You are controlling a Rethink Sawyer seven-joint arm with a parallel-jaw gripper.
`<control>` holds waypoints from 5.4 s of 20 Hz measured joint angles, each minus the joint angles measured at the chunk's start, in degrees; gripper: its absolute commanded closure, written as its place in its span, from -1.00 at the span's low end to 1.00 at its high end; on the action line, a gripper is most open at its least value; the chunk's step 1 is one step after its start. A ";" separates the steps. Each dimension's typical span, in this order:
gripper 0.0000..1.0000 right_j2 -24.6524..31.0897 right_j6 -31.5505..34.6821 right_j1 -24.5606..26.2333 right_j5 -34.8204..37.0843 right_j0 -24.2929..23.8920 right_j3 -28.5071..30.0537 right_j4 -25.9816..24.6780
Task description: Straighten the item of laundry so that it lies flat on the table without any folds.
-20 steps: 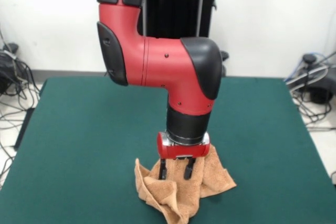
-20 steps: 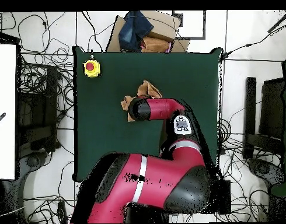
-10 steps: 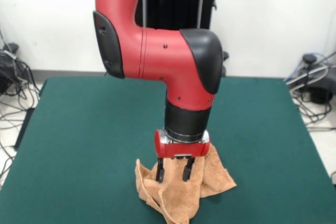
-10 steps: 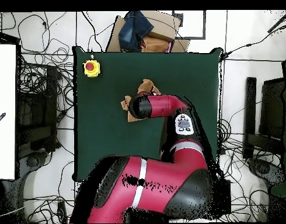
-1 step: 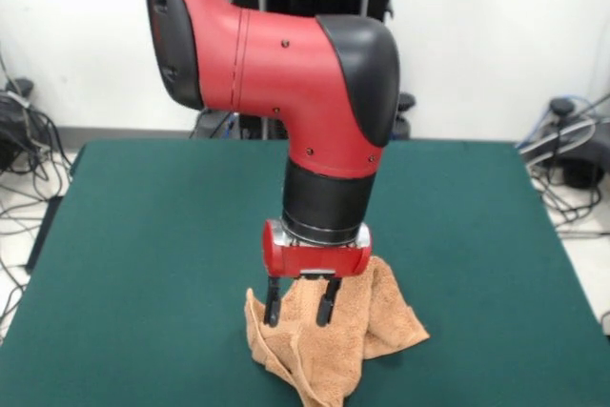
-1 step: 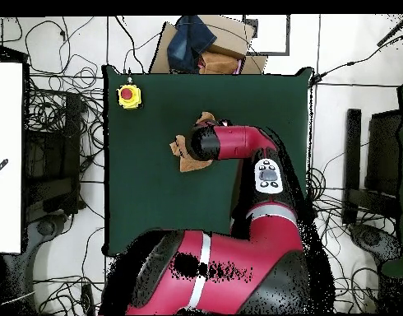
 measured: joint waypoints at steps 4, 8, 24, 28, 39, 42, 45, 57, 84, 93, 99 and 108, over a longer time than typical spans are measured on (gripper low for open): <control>-1.00 -0.02 0.00 -0.28 0.18 -0.01 -0.05 0.00; -1.00 -0.03 0.00 -0.09 0.18 -0.02 -0.10 0.00; -1.00 -0.18 0.00 4.99 0.18 0.50 -3.62 0.00; -1.00 -0.19 0.00 5.70 0.18 0.48 -4.22 0.00; -1.00 -0.21 0.00 7.17 0.16 0.46 -5.29 0.00; -1.00 -0.22 0.00 7.20 -0.09 0.46 -5.29 0.00; -1.00 -0.21 0.00 7.27 -0.42 0.46 -5.33 0.00; -1.00 -0.21 0.00 7.56 -0.66 0.45 -5.33 0.00; 1.00 -0.21 0.00 6.80 -2.29 0.01 -4.24 -0.01; 1.00 -0.21 0.00 -0.72 -2.28 -0.75 3.01 -0.01; 1.00 -0.22 0.00 -6.89 -0.67 -2.06 7.59 0.00; 1.00 -0.24 0.00 -16.49 12.46 -2.23 12.45 0.72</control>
